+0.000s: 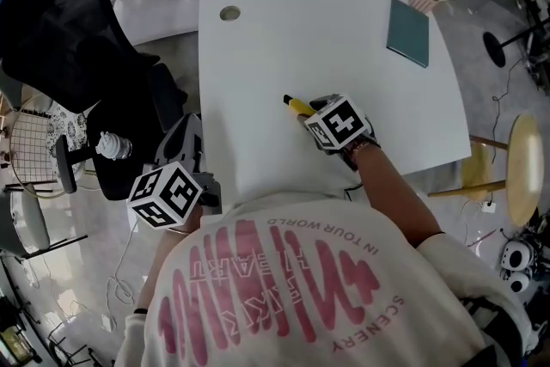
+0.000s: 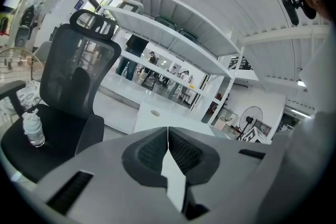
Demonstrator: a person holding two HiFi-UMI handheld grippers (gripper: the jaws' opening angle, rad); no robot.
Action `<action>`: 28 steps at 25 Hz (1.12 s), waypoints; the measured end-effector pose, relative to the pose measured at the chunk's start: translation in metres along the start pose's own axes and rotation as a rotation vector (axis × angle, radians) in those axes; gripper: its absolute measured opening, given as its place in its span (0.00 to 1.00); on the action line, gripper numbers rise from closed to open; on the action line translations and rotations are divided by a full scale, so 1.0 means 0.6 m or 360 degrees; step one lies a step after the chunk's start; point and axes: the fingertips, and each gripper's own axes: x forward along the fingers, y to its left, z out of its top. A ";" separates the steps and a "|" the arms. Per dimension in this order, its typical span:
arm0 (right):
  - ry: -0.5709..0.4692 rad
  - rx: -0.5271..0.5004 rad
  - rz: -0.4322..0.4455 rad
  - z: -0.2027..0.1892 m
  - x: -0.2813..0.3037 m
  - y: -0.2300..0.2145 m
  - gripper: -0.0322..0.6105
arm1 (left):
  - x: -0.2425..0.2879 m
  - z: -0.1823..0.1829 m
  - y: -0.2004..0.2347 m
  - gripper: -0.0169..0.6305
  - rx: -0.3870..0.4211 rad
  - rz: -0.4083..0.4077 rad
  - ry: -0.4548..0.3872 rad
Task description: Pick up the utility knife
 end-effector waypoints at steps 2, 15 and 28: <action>0.0019 -0.0076 -0.0019 -0.001 0.003 0.003 0.33 | 0.004 0.000 -0.002 0.06 0.0001 -0.0008 0.0006; 0.0079 -0.0022 -0.0041 -0.002 0.002 -0.003 0.32 | 0.022 -0.013 -0.012 0.06 -0.0004 -0.0069 0.0040; 0.0128 0.0059 -0.0090 0.000 0.002 0.001 0.26 | -0.013 -0.009 0.018 0.06 -0.0018 -0.0045 0.0037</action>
